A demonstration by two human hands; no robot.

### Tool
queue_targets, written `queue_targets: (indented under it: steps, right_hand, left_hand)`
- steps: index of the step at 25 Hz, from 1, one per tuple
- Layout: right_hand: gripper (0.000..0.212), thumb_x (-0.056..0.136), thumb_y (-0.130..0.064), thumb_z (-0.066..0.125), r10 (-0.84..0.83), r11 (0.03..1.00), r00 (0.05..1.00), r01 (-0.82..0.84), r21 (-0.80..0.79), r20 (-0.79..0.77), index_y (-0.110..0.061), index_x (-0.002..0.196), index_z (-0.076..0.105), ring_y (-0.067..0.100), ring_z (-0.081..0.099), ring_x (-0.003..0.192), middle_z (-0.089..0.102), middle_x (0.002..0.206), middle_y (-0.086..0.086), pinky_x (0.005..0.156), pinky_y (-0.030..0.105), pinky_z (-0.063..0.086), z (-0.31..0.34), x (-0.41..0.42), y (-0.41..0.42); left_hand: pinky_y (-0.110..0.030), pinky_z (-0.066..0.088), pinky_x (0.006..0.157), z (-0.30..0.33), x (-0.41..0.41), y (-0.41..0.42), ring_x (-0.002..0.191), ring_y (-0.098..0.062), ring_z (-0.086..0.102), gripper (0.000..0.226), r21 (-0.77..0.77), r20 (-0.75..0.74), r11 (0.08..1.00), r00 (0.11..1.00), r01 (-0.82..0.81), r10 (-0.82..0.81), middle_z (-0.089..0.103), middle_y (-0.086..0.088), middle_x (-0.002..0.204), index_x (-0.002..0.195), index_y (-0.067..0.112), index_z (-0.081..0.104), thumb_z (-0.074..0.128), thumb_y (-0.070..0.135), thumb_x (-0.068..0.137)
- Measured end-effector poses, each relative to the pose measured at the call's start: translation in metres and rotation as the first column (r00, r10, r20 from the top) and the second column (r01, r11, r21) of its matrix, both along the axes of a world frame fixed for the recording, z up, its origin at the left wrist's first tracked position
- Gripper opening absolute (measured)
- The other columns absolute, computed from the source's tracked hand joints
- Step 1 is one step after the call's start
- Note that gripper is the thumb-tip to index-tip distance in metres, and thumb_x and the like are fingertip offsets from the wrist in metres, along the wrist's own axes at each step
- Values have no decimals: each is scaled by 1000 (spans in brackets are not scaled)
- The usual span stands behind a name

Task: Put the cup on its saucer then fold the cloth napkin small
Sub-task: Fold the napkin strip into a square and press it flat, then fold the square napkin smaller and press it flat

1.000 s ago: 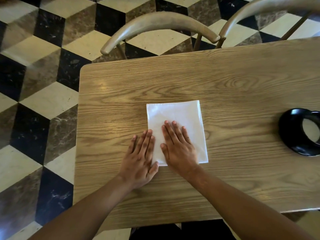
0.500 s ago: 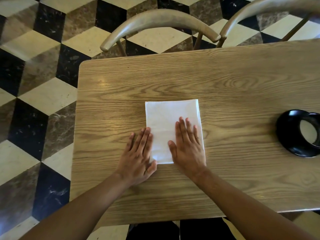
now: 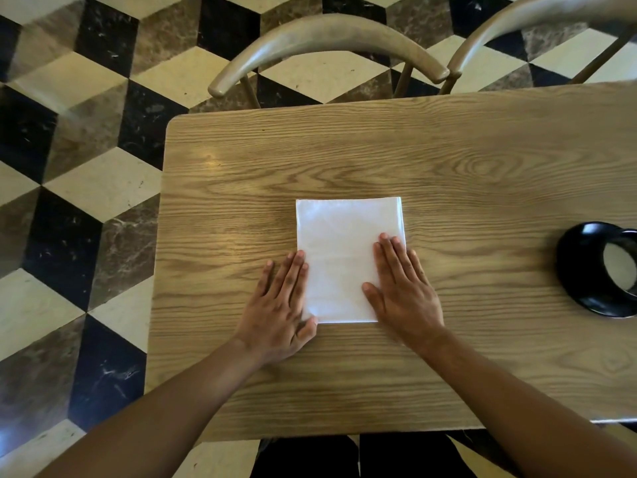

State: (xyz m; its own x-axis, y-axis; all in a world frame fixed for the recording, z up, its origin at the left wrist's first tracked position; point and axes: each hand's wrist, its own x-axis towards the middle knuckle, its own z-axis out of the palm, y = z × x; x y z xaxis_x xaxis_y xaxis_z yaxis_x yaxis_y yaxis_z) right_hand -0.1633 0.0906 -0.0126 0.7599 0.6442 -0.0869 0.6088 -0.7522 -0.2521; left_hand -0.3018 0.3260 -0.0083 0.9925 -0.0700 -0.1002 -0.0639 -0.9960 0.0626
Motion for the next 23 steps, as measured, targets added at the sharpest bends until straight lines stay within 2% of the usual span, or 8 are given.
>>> queue_targets:
  steps: [4, 6, 8, 10, 13, 15, 18, 23]
  right_hand:
    - [70, 103, -47, 30, 27, 1000, 999, -27, -1, -43, -8, 160, 23, 21, 7, 158, 13, 170, 6, 128, 45, 11, 11, 7, -15]
    - [63, 102, -44, 37, 66, 996, 997, -62, 68, -51, -6, 152, 43, 27, 18, 156, 28, 166, 11, 126, 50, 20, 17, 9, -24]
    - [51, 98, -44, 51, 193, 971, 981, -187, 147, -28, -9, 134, 62, 29, 33, 151, 46, 156, 12, 122, 51, 30, 21, 10, -39]
    - [40, 93, -43, 64, 328, 930, 945, -322, 180, -6, -14, 120, 68, 28, 42, 145, 55, 145, 10, 118, 50, 37, 24, 12, -52]
    - [30, 90, -39, 69, 380, 908, 924, -382, 171, 50, -15, 109, 72, 27, 51, 139, 62, 137, 9, 115, 48, 41, 27, 15, -59]
    - [21, 91, -34, 70, 422, 881, 900, -436, 183, 111, -16, 102, 75, 25, 55, 136, 67, 132, 6, 114, 45, 43, 27, 16, -60]
    - [12, 91, -25, 72, 462, 826, 864, -501, 259, 200, -16, 94, 77, 23, 62, 129, 73, 124, 3, 110, 43, 47, 26, 17, -63]
    - [12, 88, -16, 61, 428, 843, 890, -456, 286, 158, -11, 84, 71, 21, 69, 118, 76, 112, 5, 110, 42, 48, 39, 24, -49]
  left_hand:
    - [-58, 21, 126, 8, 1, 2, 161, -32, 7, 90, -65, -22, 998, 1000, -20, 18, 8, -20, 172, 160, -2, 19, 47, 54, 95]
    - [-57, 23, 125, 12, 1, 6, 160, -32, 14, 86, -124, -3, 992, 1000, -6, 5, 18, -19, 170, 156, 1, 34, 54, 53, 91]
    - [-54, 28, 124, 16, 0, 13, 157, -31, 24, 73, -153, 37, 984, 995, 94, -89, 32, -17, 166, 144, 7, 51, 60, 53, 88]
    - [-50, 39, 120, 21, -1, 19, 150, -30, 40, 56, -143, 90, 961, 970, 238, -227, 51, -15, 153, 129, 9, 64, 66, 47, 89]
    - [-45, 49, 111, 27, 0, 19, 131, -30, 62, 27, -69, 230, 929, 912, 363, -339, 70, -12, 125, 107, 8, 74, 68, 30, 93]
    - [-43, 53, 106, 30, -1, 15, 123, -30, 67, 16, -46, 305, 928, 890, 369, -338, 74, -11, 114, 100, 7, 75, 67, 19, 94]
    - [-40, 57, 100, 32, -3, 11, 121, -28, 69, 18, -60, 340, 934, 887, 352, -312, 76, -11, 114, 101, 3, 78, 68, 15, 93]
    - [-40, 53, 105, 41, 6, 6, 115, -26, 71, 14, -325, 322, 923, 942, 205, -96, 75, -11, 105, 94, 2, 74, 64, 6, 86]
